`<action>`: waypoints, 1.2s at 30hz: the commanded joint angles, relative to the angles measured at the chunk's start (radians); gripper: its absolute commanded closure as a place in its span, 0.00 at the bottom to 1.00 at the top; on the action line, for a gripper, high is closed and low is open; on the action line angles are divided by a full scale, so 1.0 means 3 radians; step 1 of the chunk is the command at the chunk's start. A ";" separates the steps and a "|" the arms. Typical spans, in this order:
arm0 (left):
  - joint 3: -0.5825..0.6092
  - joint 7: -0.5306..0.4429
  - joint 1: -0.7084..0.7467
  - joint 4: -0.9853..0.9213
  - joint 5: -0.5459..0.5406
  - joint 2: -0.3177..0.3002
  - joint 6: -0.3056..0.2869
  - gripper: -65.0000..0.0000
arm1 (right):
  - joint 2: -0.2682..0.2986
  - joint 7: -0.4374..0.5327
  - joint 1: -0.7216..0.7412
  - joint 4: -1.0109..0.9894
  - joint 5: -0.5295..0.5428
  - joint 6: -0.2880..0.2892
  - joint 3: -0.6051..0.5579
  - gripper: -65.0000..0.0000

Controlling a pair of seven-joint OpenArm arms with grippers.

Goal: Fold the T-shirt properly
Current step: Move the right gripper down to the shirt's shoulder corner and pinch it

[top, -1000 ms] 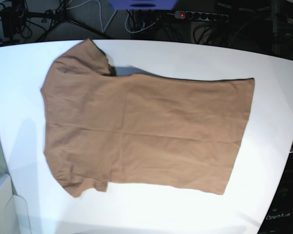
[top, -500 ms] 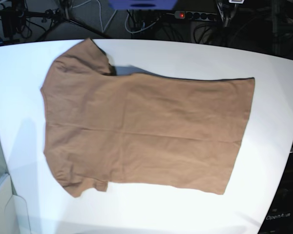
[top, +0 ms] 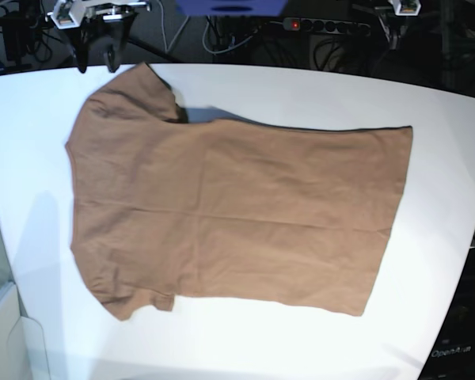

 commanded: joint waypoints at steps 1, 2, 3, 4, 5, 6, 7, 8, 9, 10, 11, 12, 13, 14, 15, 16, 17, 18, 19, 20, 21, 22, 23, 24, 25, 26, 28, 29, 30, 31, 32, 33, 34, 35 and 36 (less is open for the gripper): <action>-0.0007 -0.0081 0.0056 0.0049 0.0000 -0.0006 -0.0001 0.98 | 0.0008 0.0085 -0.0025 0.0051 0.0120 0.0113 0.0005 0.43; -0.0028 -0.0081 0.0056 0.0049 0.0000 -0.0011 -0.0001 0.98 | 0.0008 0.0075 0.0006 0.0051 0.0258 0.0220 -0.0005 0.40; -0.0069 -0.0081 0.0056 0.0049 0.0000 -0.0001 -0.0001 0.98 | 0.0008 0.0028 0.0032 0.0051 0.0391 0.0302 -0.0020 0.37; -0.0099 -0.0081 0.0056 0.0049 0.0005 0.0005 -0.0001 0.98 | 0.0008 -0.0038 0.0052 0.0051 0.0518 0.0364 -0.0020 0.35; -0.0125 -0.0076 0.0056 0.0049 0.0005 0.0005 -0.0001 0.98 | 0.0008 -0.0104 0.0098 0.0051 0.0646 0.0399 -0.0026 0.33; -0.0145 -0.0076 0.0056 0.0049 0.0005 0.0005 -0.0001 0.98 | 0.0019 -0.0171 0.0149 0.0051 0.0759 0.0410 -0.0026 0.31; -0.0166 -0.0076 0.0056 0.0054 0.0005 0.0005 -0.0001 0.98 | 0.0054 -0.0278 0.0195 0.0051 0.0871 0.0410 -0.0026 0.30; -0.0191 -0.0076 0.0056 0.0054 0.0005 0.0005 -0.0001 0.98 | 0.0111 -0.0422 0.0241 0.0051 0.1004 0.0410 -0.0036 0.30; -0.0197 -0.0076 0.0051 0.0054 0.0005 0.0005 -0.0001 0.98 | 0.0167 -0.0575 0.0303 0.0051 0.1148 0.0410 -0.0061 0.30; -0.0212 -0.0076 0.0031 0.0054 0.0005 0.0005 -0.0001 0.98 | 0.0228 -0.0713 0.0359 0.0051 0.1306 0.0410 -0.0072 0.30; -0.0227 -0.0076 0.0010 0.0054 0.0005 0.0005 -0.0001 0.98 | 0.0284 -0.0846 0.0405 0.0051 0.1444 0.0415 -0.0072 0.30; -0.0253 -0.0076 -0.0005 0.0054 0.0010 0.0005 -0.0001 0.98 | 0.0346 -0.0969 0.0466 0.0051 0.1598 0.0415 -0.0072 0.30; -0.0278 -0.0076 -0.0010 0.0054 0.0010 0.0005 -0.0001 0.98 | 0.0402 -0.1040 0.0502 0.0046 0.1736 0.0415 -0.0066 0.30; -0.0283 -0.0076 -0.0010 0.0054 0.0010 0.0005 -0.0001 0.98 | 0.0463 -0.1081 0.0523 0.0046 0.1843 0.0415 -0.0056 0.30; -0.0283 -0.0076 -0.0010 0.0054 0.0010 0.0005 -0.0001 0.98 | 0.0510 -0.1092 0.0538 0.0041 0.1951 0.0415 -0.0056 0.30; -0.0283 -0.0076 -0.0010 0.0054 0.0010 0.0005 -0.0001 0.98 | 0.0535 -0.1092 0.0538 0.0041 0.2022 0.0415 -0.0056 0.31; -0.0283 -0.0076 -0.0010 0.0054 0.0010 0.0005 -0.0001 0.98 | 0.0545 -0.1097 0.0543 0.0041 0.2094 0.0415 -0.0056 0.31; -0.0289 -0.0076 -0.0010 0.0054 0.0010 0.0005 -0.0001 0.98 | 0.0545 -0.1107 0.0543 0.0036 0.2160 0.0415 -0.0051 0.31; -0.0289 -0.0076 -0.0010 0.0054 0.0010 0.0005 -0.0001 0.98 | 0.0550 -0.1107 0.0543 0.0031 0.2211 0.0415 -0.0051 0.31; -0.0289 -0.0076 -0.0010 0.0054 0.0010 0.0005 -0.0001 0.98 | 0.0550 -0.1107 0.0543 0.0026 0.2247 0.0415 -0.0051 0.31; -0.0289 -0.0076 -0.0015 0.0054 0.0010 0.0005 -0.0001 0.98 | 0.0550 -0.1107 0.0543 -0.0005 0.2273 0.0415 -0.0051 0.31; -0.0289 -0.0076 -0.0041 0.0054 0.0010 0.0005 -0.0001 0.98 | 0.0545 -0.1112 0.0543 -0.0031 0.2273 0.0415 -0.0051 0.31; -0.0289 -0.0076 -0.0056 0.0054 0.0010 0.0005 -0.0001 0.98 | 0.0530 -0.1112 0.0543 -0.0046 0.2273 0.0415 -0.0051 0.31; -0.0289 -0.0071 -0.0061 0.0054 0.0010 0.0005 -0.0001 0.98 | 0.0525 -0.1112 0.0548 -0.0087 0.2273 0.0415 -0.0051 0.31; -0.0289 -0.0071 -0.0061 0.0054 0.0010 0.0005 -0.0001 0.98 | 0.0525 -0.1112 0.0548 -0.0128 0.2273 0.0415 -0.0061 0.31; -0.0289 -0.0071 -0.0061 0.0054 0.0010 0.0005 -0.0001 0.98 | 0.0525 -0.1112 0.0559 -0.0169 0.2273 0.0415 -0.0061 0.31; -0.0289 -0.0071 -0.0061 0.0054 0.0010 0.0005 -0.0001 0.98 | 0.0525 -0.1112 0.0605 -0.0240 0.2273 0.0415 -0.0082 0.31; -0.0289 -0.0071 -0.0061 0.0054 0.0010 0.0005 -0.0001 0.98 | 0.0525 -0.1112 0.0615 -0.0276 0.2273 0.0415 -0.0087 0.31; -0.0299 -0.0071 -0.0061 0.0054 0.0010 0.0005 -0.0001 0.98 | 0.0525 -0.1112 0.0620 -0.0307 0.2273 0.0415 -0.0092 0.31; -0.0319 -0.0071 -0.0061 0.0054 0.0010 0.0005 -0.0001 0.98 | 0.0525 -0.1112 0.0625 -0.0327 0.2273 0.0415 -0.0107 0.31; -0.0335 -0.0071 -0.0067 0.0054 0.0010 0.0010 -0.0001 0.98 | 0.0525 -0.1112 0.0625 -0.0327 0.2273 0.0415 -0.0118 0.31; -0.0335 -0.0071 -0.0077 0.0054 0.0010 0.0010 -0.0001 0.98 | 0.0525 -0.1112 0.0625 -0.0327 0.2273 0.0415 -0.0148 0.31; -0.0335 -0.0071 -0.0082 0.0054 0.0010 0.0010 -0.0001 0.98 | 0.0525 -0.1112 0.0625 -0.0327 0.2273 0.0415 -0.0179 0.31; -0.0335 -0.0071 -0.0082 0.0054 0.0010 0.0010 -0.0001 0.98 | 0.0525 -0.1112 0.0625 -0.0327 0.2273 0.0415 -0.0205 0.31; -0.0340 -0.0071 -0.0082 0.0054 0.0010 0.0010 -0.0001 0.98 | 0.0520 -0.1112 0.0625 -0.0327 0.2273 0.0415 -0.0230 0.31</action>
